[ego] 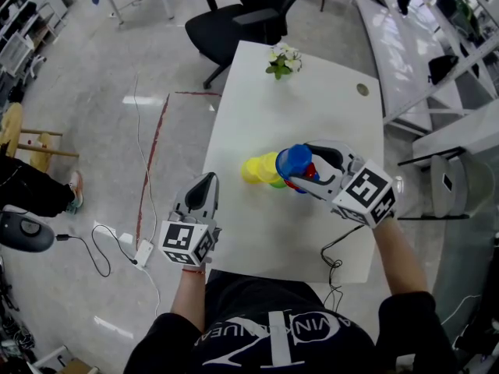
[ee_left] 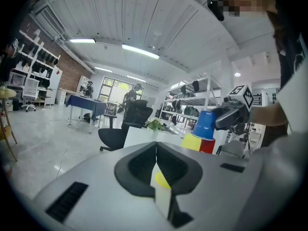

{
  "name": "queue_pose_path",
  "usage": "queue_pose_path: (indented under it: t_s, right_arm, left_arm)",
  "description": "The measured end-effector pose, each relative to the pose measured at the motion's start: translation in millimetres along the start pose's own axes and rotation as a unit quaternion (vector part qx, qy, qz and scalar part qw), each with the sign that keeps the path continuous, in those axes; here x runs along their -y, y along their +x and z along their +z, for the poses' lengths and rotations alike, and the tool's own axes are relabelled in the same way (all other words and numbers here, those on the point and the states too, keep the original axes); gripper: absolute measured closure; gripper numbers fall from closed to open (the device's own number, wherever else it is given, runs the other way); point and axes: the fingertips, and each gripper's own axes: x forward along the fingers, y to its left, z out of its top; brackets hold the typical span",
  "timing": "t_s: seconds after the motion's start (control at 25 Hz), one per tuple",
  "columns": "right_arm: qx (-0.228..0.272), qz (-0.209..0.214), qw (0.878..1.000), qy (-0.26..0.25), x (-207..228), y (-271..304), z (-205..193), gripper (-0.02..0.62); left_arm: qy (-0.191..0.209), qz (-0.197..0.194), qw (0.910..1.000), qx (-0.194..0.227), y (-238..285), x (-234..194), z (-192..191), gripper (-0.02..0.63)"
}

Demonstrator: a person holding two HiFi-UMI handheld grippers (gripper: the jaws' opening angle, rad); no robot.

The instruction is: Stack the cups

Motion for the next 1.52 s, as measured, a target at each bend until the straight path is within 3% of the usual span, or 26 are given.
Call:
queue_pose_path:
  t_s: [0.36, 0.76, 1.04, 1.24, 1.52]
  right_arm:
    - [0.019, -0.016, 0.999, 0.032, -1.4, -10.2, -3.9, 0.287]
    - [0.049, -0.079, 0.991, 0.096, -5.6, -33.6, -24.0, 0.296]
    - [0.097, -0.119, 0.976, 0.151, -27.0, -49.7, -33.7, 0.406]
    - [0.136, -0.146, 0.965, 0.168, -42.7, -56.7, -36.0, 0.584]
    - [0.182, -0.188, 0.945, 0.196, -56.8, -69.5, -41.3, 0.586]
  left_arm:
    - [0.004, -0.012, 0.9999, 0.001, 1.2, 4.5, 2.1, 0.601]
    - [0.022, -0.046, 0.9987, 0.004, 4.4, 13.5, 6.0, 0.601]
    - [0.046, -0.069, 0.9965, 0.008, -0.7, 12.0, 11.8, 0.601]
    - [0.053, -0.079, 0.9954, 0.014, -6.7, 17.3, 16.3, 0.601]
    - [0.059, -0.075, 0.9947, 0.039, -23.1, 29.9, 30.7, 0.601]
